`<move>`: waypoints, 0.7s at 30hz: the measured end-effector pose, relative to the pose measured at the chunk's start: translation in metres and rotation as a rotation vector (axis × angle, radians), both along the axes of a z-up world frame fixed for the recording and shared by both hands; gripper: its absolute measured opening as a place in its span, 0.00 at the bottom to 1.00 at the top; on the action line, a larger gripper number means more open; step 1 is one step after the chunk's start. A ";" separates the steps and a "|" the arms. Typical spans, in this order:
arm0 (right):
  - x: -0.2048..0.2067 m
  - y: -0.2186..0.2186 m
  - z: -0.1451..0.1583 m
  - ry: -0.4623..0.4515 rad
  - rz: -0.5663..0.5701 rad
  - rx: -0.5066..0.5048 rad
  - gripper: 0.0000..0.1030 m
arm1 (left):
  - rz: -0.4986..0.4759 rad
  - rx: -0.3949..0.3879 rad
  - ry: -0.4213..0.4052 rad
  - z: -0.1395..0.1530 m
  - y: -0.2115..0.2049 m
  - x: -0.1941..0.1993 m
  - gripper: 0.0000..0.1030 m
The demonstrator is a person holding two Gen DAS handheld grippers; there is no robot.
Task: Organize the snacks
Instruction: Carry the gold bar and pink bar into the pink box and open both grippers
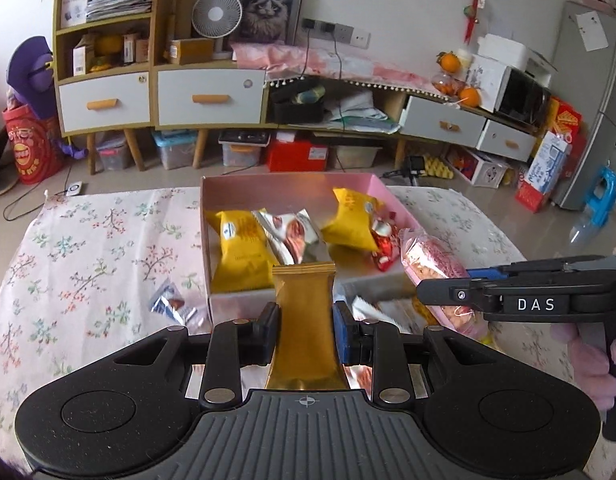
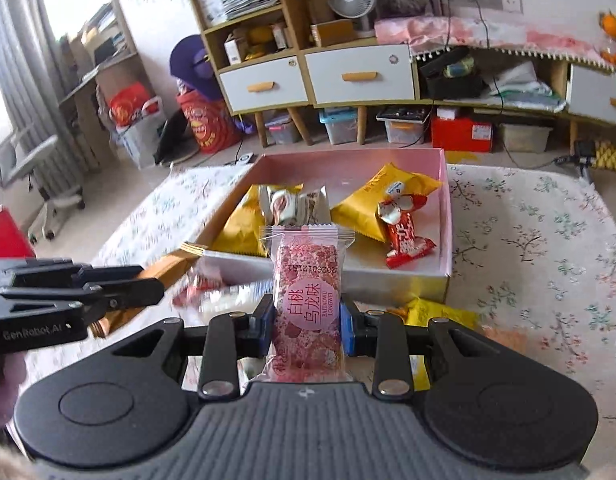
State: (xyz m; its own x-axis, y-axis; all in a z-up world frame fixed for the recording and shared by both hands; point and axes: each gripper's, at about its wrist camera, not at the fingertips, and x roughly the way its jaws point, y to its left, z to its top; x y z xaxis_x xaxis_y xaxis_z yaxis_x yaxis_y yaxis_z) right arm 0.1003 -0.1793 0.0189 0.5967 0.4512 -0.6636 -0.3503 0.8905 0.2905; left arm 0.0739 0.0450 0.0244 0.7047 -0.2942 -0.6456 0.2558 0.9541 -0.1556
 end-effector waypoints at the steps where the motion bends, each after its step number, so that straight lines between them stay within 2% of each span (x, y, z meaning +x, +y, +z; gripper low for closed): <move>1: 0.004 -0.001 0.000 0.006 -0.012 0.011 0.28 | 0.001 -0.003 0.009 0.000 -0.002 0.008 0.25; 10: 0.050 -0.009 -0.010 0.077 -0.099 0.163 0.28 | -0.025 0.006 0.105 -0.020 -0.021 0.064 0.25; 15: 0.066 -0.002 -0.023 0.092 -0.096 0.119 0.28 | -0.022 0.008 0.126 -0.032 -0.027 0.083 0.25; 21: 0.077 -0.004 -0.027 0.076 -0.106 0.116 0.28 | -0.009 0.013 0.106 -0.038 -0.029 0.102 0.25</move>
